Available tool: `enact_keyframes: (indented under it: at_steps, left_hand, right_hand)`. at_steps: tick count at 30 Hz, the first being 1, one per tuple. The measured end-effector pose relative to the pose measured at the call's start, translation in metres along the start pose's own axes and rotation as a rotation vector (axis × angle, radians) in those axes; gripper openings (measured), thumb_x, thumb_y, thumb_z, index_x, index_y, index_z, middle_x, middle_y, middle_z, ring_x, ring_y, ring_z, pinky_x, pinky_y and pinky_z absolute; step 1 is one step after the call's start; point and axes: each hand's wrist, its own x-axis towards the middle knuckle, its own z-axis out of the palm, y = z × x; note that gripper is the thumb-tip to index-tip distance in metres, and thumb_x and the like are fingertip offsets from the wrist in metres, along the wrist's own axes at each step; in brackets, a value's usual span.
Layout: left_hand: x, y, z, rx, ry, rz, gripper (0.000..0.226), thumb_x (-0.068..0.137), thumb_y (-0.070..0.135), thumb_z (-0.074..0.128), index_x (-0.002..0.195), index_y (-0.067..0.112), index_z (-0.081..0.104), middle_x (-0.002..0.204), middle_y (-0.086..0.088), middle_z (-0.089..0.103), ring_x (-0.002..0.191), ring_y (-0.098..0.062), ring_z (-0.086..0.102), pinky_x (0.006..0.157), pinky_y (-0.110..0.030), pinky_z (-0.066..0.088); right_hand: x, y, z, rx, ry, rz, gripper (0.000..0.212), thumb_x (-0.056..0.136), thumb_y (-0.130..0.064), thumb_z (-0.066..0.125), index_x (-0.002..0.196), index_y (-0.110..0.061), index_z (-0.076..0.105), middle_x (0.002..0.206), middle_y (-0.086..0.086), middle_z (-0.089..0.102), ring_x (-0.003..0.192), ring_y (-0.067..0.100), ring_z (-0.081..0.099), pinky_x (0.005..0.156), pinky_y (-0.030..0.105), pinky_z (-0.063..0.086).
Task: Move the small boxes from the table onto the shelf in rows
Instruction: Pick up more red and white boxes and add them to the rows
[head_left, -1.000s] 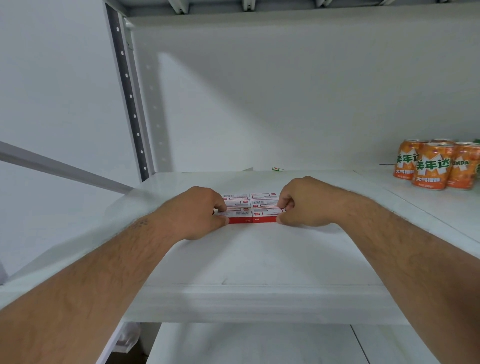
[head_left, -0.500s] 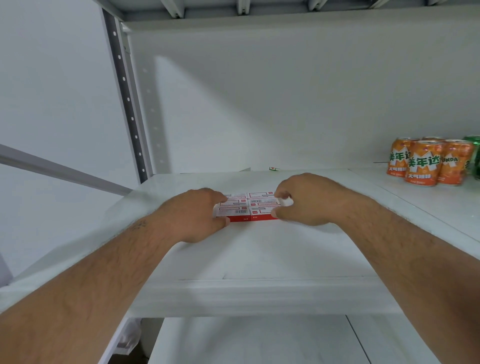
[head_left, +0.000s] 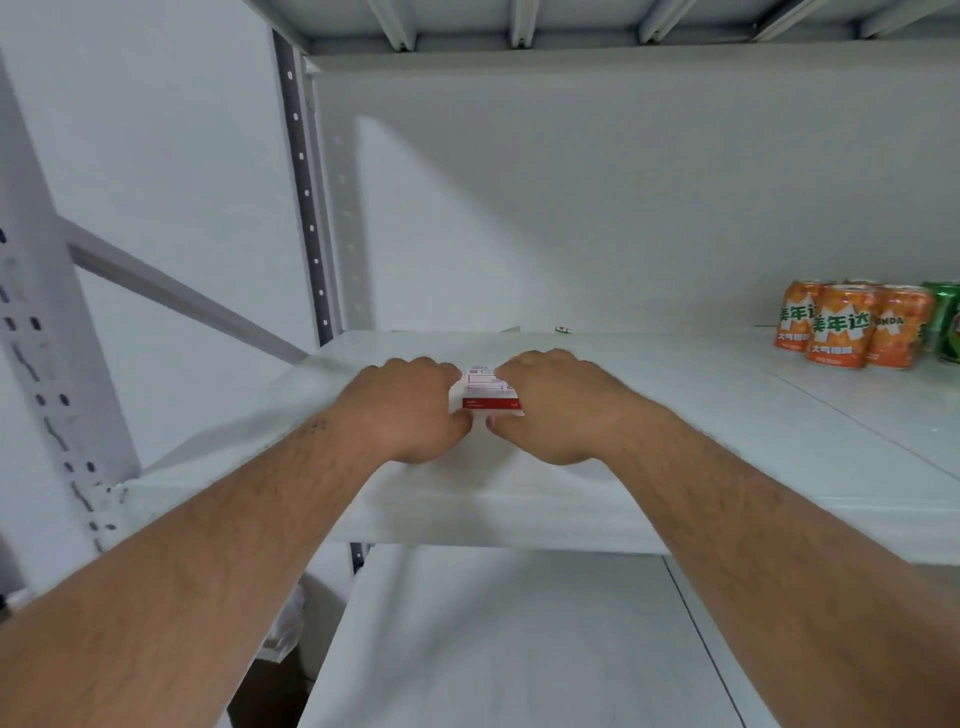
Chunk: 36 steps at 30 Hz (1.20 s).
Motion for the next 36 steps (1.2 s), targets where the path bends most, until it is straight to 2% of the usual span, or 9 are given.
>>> enact_keyframes:
  at_steps: [6,10,17,21,25,27,30,33,36]
  left_hand:
    - [-0.045,0.011,-0.013,0.046,0.032,-0.133,0.059,0.092,0.054,0.042,0.144,0.025,0.039,0.143,-0.002,0.047,0.126,-0.028,0.048,0.1,-0.043,0.043]
    - [-0.082,0.03,-0.018,0.071,0.026,-0.246,0.06,0.093,0.054,0.041,0.144,0.024,0.038,0.142,-0.001,0.047,0.126,-0.028,0.047,0.099,-0.041,0.042]
    - [-0.165,0.055,-0.019,0.117,0.01,-0.481,0.058,0.092,0.053,0.042,0.142,0.023,0.041,0.142,-0.002,0.048,0.126,-0.028,0.048,0.097,-0.042,0.045]
    - [-0.223,0.062,-0.016,0.138,-0.035,-0.617,0.062,0.092,0.056,0.04,0.144,0.024,0.038,0.143,-0.001,0.047,0.126,-0.027,0.049,0.1,-0.044,0.045]
    - [-0.288,0.07,-0.014,0.149,-0.046,-0.757,0.058,0.09,0.057,0.04,0.136,0.022,0.046,0.128,-0.002,0.058,0.112,-0.027,0.058,0.089,-0.045,0.052]
    - [-0.319,0.076,-0.01,0.148,-0.038,-0.814,0.055,0.09,0.057,0.042,0.132,0.023,0.05,0.118,-0.001,0.062,0.103,-0.025,0.061,0.084,-0.044,0.054]
    - [-0.364,0.088,-0.002,0.16,-0.043,-0.882,0.057,0.091,0.056,0.041,0.137,0.024,0.046,0.129,-0.001,0.058,0.111,-0.025,0.058,0.086,-0.041,0.052]
    - [-0.41,0.101,0.006,0.141,-0.048,-0.944,0.055,0.091,0.054,0.045,0.138,0.025,0.046,0.129,-0.001,0.057,0.111,-0.025,0.056,0.086,-0.04,0.051]
    - [-0.462,0.115,0.015,0.103,-0.054,-0.995,0.042,0.091,0.051,0.047,0.123,0.025,0.055,0.114,0.0,0.062,0.099,-0.023,0.06,0.075,-0.034,0.047]
  right_hand:
    - [-0.024,-0.011,-0.009,0.009,0.017,-0.082,0.055,0.094,-0.055,0.048,0.139,-0.023,0.046,0.135,0.001,0.05,0.126,0.027,0.044,0.1,0.048,0.044]
    - [-0.049,-0.012,-0.015,0.022,0.023,-0.2,0.059,0.097,-0.054,0.047,0.145,-0.02,0.041,0.143,0.003,0.046,0.131,0.028,0.043,0.101,0.043,0.043]
    - [-0.101,-0.031,-0.012,0.102,0.004,-0.434,0.061,0.097,-0.053,0.048,0.148,-0.02,0.039,0.148,0.004,0.045,0.133,0.029,0.043,0.105,0.047,0.043]
    - [-0.134,-0.055,-0.006,0.177,-0.011,-0.562,0.06,0.098,-0.051,0.049,0.15,-0.022,0.037,0.149,0.002,0.046,0.131,0.027,0.047,0.104,0.044,0.044]
    - [-0.173,-0.088,0.002,0.211,-0.033,-0.691,0.061,0.098,-0.052,0.048,0.15,-0.021,0.037,0.152,0.001,0.044,0.134,0.027,0.045,0.107,0.044,0.042]
    - [-0.194,-0.105,0.008,0.21,-0.044,-0.74,0.059,0.099,-0.051,0.048,0.148,-0.021,0.04,0.149,0.002,0.046,0.132,0.028,0.047,0.103,0.044,0.043]
    - [-0.226,-0.13,0.019,0.239,-0.097,-0.795,0.054,0.098,-0.045,0.054,0.146,-0.022,0.042,0.147,0.002,0.049,0.126,0.027,0.052,0.097,0.04,0.045]
    - [-0.261,-0.156,0.033,0.255,-0.14,-0.866,0.054,0.097,-0.043,0.056,0.145,-0.022,0.043,0.144,0.003,0.051,0.123,0.027,0.053,0.093,0.039,0.046]
    - [-0.299,-0.183,0.045,0.269,-0.202,-0.917,0.042,0.094,-0.038,0.059,0.132,-0.022,0.053,0.13,0.003,0.058,0.111,0.026,0.058,0.084,0.037,0.048]
